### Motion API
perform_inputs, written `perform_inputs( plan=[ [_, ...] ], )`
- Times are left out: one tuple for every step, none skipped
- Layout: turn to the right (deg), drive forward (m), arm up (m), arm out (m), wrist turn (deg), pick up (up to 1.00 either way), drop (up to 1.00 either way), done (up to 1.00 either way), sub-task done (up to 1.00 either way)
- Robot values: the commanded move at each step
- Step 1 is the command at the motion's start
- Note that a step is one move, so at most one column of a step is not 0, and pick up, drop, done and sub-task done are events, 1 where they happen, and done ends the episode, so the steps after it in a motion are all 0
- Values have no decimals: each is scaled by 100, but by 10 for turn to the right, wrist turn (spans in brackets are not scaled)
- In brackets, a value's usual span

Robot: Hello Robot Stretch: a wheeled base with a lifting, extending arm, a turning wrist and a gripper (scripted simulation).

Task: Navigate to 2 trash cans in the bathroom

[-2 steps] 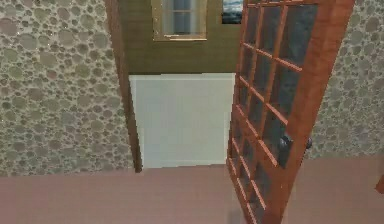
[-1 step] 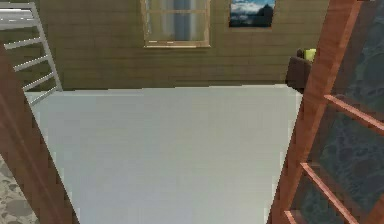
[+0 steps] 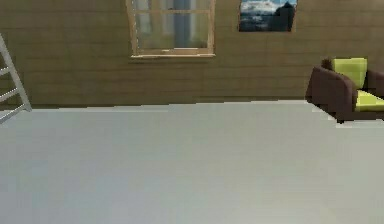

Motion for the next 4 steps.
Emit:
perform_inputs(
  plan=[
    [360, 0, 0, 0, 0, 0, 0, 0, 0],
    [0, 25, 0, 0, 0, 0, 0, 0, 0],
    [420, 0, 0, 0, 0, 0, 0, 0, 0],
    [0, 100, 0, 0, 0, 0, 0, 0, 0]
  ],
)
